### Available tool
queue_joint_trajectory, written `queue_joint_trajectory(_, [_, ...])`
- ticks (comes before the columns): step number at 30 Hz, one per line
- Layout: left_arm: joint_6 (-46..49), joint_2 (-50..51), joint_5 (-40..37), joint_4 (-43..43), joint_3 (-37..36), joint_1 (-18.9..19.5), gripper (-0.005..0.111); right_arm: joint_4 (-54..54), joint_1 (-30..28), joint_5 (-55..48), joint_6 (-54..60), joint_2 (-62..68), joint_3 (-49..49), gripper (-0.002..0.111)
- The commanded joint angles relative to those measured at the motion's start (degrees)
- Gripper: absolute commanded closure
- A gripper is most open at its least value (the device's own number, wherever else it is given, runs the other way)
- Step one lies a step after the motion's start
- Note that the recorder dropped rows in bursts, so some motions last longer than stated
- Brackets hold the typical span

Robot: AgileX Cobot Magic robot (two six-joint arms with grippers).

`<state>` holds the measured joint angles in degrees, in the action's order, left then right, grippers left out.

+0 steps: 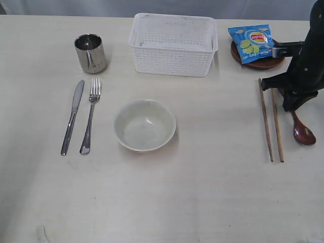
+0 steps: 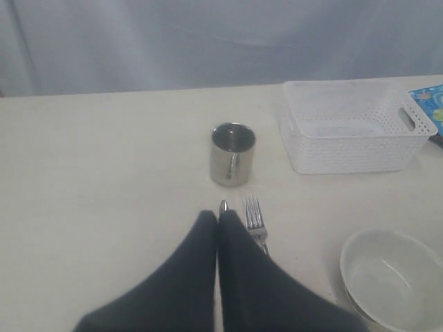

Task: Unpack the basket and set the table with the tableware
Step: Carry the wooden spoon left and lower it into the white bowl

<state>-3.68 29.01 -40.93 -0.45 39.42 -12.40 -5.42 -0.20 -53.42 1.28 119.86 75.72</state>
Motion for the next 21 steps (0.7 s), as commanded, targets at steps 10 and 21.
queue_joint_trajectory(10, [0.87, -0.33, 3.26, 1.35, -1.78, -0.16, 0.107, 19.94, 7.45, -2.20, 7.36, -15.03, 5.48, 0.109])
queue_joint_trajectory(21, [-0.87, -0.33, 13.71, 1.33, -12.10, -0.16, 0.107, 14.60, 38.63, 10.47, 7.69, -20.49, 5.48, 0.109])
